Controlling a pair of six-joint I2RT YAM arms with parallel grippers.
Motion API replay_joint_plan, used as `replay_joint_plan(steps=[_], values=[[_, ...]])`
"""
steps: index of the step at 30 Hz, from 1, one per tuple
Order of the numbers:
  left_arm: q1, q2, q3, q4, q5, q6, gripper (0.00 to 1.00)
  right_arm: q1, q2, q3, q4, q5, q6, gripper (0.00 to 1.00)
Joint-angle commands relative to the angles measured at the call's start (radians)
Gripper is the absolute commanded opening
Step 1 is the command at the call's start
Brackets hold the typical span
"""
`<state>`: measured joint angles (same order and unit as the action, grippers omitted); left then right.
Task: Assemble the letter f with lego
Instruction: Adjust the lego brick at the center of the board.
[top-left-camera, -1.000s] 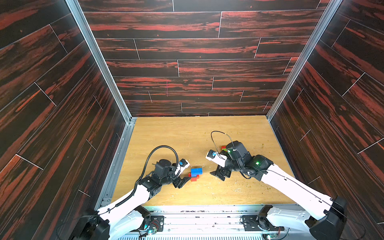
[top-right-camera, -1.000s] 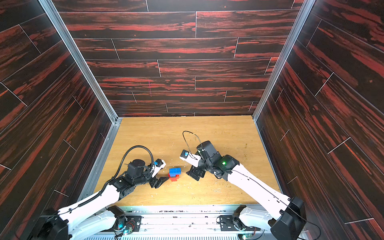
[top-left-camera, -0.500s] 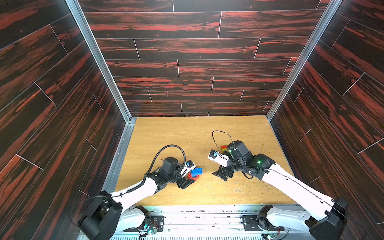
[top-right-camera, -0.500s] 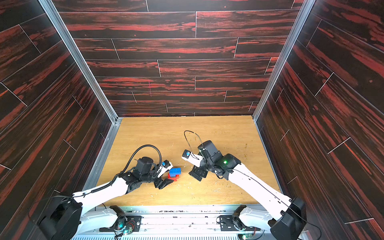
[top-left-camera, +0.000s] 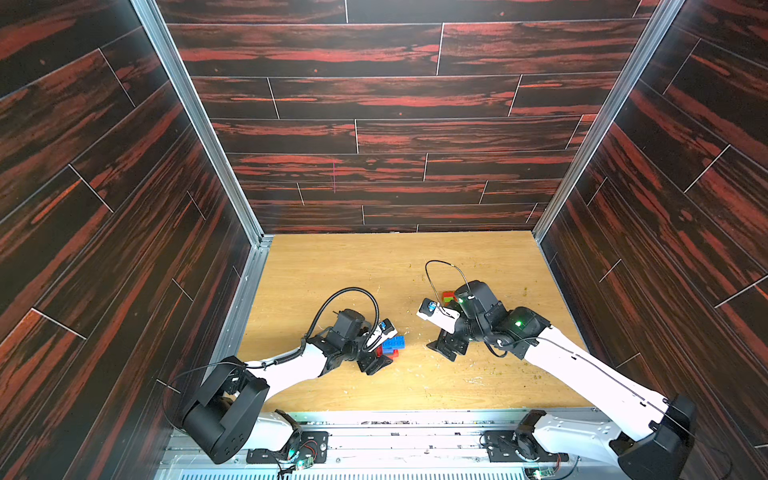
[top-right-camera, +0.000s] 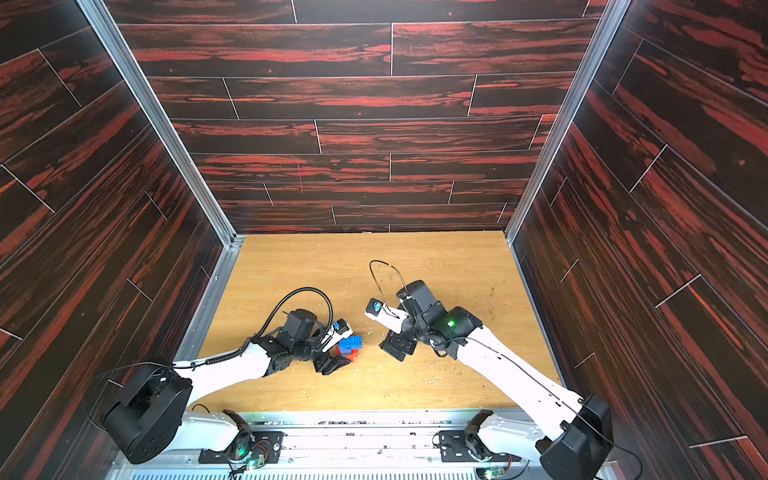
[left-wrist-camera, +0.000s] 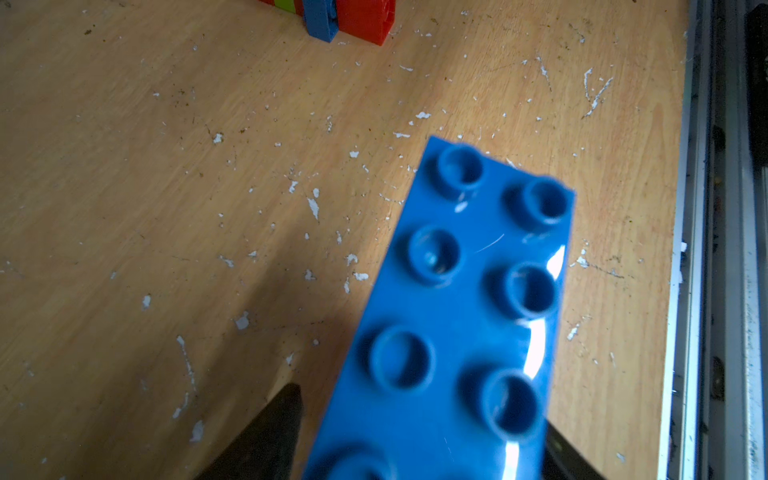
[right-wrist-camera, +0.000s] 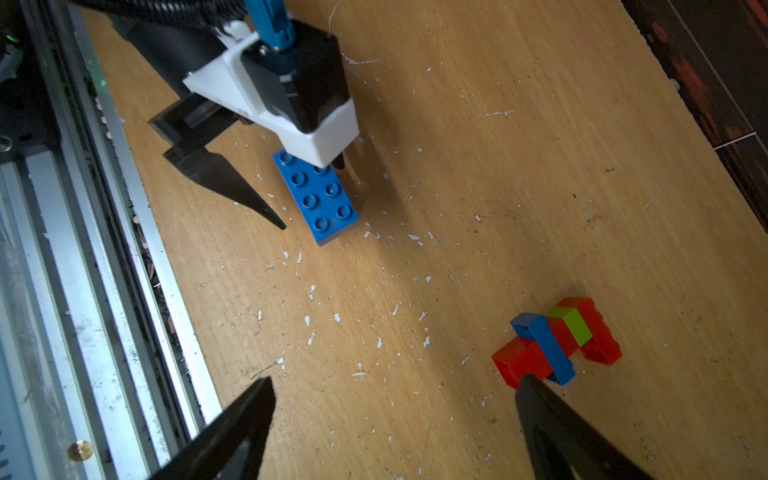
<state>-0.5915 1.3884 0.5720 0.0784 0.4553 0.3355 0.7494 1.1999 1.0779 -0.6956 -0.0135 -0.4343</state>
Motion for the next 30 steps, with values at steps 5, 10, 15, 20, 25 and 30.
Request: replay_joint_plan(steps=[5, 10, 15, 20, 25, 30], values=[[-0.004, 0.017, -0.006, 0.065, 0.022, 0.005, 0.7, -0.024, 0.023, 0.016, -0.012, -0.015, -0.017, 0.94], [-0.004, 0.019, -0.008, 0.06, 0.031, 0.009, 0.65, -0.035, 0.028, 0.008, -0.002, -0.022, -0.019, 0.94], [-0.004, 0.016, -0.001, 0.051, 0.029, 0.013, 0.49, -0.041, 0.039, 0.01, 0.002, -0.031, -0.026, 0.94], [-0.004, 0.009, 0.006, 0.04, 0.029, 0.017, 0.45, -0.044, 0.05, 0.014, 0.004, -0.039, -0.029, 0.94], [-0.004, 0.009, 0.034, 0.018, 0.026, 0.026, 0.42, -0.046, 0.054, 0.016, -0.001, -0.04, -0.029, 0.94], [-0.004, 0.061, 0.104, -0.003, 0.045, 0.034, 0.36, -0.048, 0.049, 0.016, -0.008, -0.036, -0.029, 0.94]])
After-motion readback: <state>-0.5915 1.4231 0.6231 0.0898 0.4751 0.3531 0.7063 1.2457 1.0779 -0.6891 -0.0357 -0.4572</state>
